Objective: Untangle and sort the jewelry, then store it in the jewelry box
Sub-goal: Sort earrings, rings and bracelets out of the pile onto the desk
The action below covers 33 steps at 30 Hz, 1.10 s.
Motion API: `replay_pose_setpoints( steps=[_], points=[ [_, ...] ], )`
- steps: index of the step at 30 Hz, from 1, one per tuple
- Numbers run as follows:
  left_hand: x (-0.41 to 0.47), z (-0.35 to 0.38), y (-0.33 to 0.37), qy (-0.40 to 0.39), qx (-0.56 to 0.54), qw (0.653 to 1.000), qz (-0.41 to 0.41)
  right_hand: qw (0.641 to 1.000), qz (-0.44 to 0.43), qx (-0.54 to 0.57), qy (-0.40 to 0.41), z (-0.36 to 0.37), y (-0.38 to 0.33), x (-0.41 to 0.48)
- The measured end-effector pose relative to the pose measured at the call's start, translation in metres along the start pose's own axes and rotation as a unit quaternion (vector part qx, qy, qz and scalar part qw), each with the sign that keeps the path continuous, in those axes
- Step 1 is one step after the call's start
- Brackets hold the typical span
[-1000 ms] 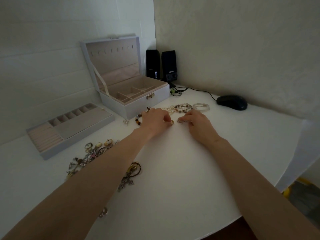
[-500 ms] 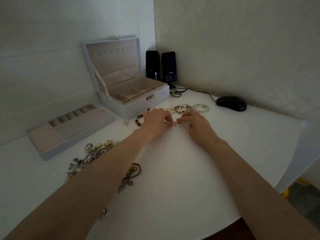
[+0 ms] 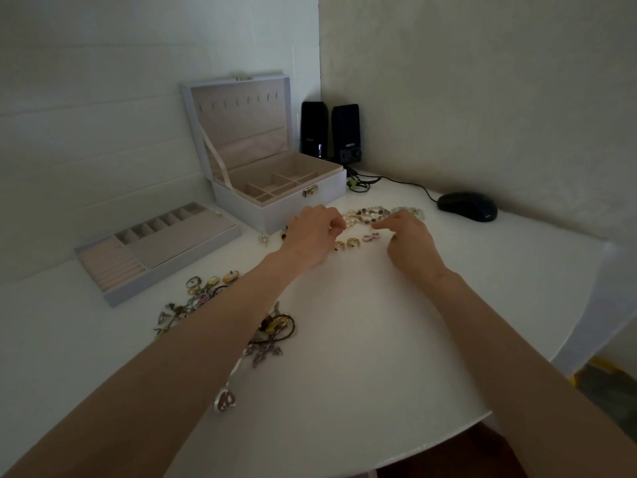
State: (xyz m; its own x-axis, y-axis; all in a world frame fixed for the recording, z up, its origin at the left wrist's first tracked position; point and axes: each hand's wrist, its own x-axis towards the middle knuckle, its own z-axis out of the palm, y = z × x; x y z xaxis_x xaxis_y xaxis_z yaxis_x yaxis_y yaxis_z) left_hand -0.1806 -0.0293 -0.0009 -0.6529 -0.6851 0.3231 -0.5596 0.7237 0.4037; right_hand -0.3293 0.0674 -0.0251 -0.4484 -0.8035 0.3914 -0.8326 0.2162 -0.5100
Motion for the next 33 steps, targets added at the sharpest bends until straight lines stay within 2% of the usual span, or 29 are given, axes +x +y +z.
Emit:
replay_pose_setpoints(
  steps=[3,6,10,20,28,31,33],
  points=[
    [-0.012,-0.013,0.000,0.012,0.004,1.000,0.011,0.999,0.039,0.023,0.012,-0.007,-0.008,-0.008],
    [-0.031,-0.027,-0.004,0.021,-0.028,0.999,0.014,0.998,0.036,0.047,-0.011,-0.005,-0.025,-0.026],
    [-0.069,-0.047,-0.016,0.003,-0.086,0.996,0.017,0.996,-0.005,0.084,-0.043,0.006,-0.062,-0.053],
    [-0.121,-0.081,-0.071,-0.050,-0.124,0.991,-0.020,0.976,-0.109,0.142,-0.120,0.024,-0.132,-0.073],
    [-0.128,-0.100,-0.098,-0.016,-0.066,0.996,-0.060,0.971,-0.167,0.077,-0.155,0.041,-0.123,-0.082],
    [-0.131,-0.108,-0.099,-0.064,-0.048,0.995,-0.066,0.969,-0.171,0.043,-0.172,0.044,-0.123,-0.082],
    [-0.134,-0.114,-0.094,-0.109,-0.077,0.990,-0.055,0.971,-0.160,0.051,-0.169,0.045,-0.125,-0.082]
  ],
)
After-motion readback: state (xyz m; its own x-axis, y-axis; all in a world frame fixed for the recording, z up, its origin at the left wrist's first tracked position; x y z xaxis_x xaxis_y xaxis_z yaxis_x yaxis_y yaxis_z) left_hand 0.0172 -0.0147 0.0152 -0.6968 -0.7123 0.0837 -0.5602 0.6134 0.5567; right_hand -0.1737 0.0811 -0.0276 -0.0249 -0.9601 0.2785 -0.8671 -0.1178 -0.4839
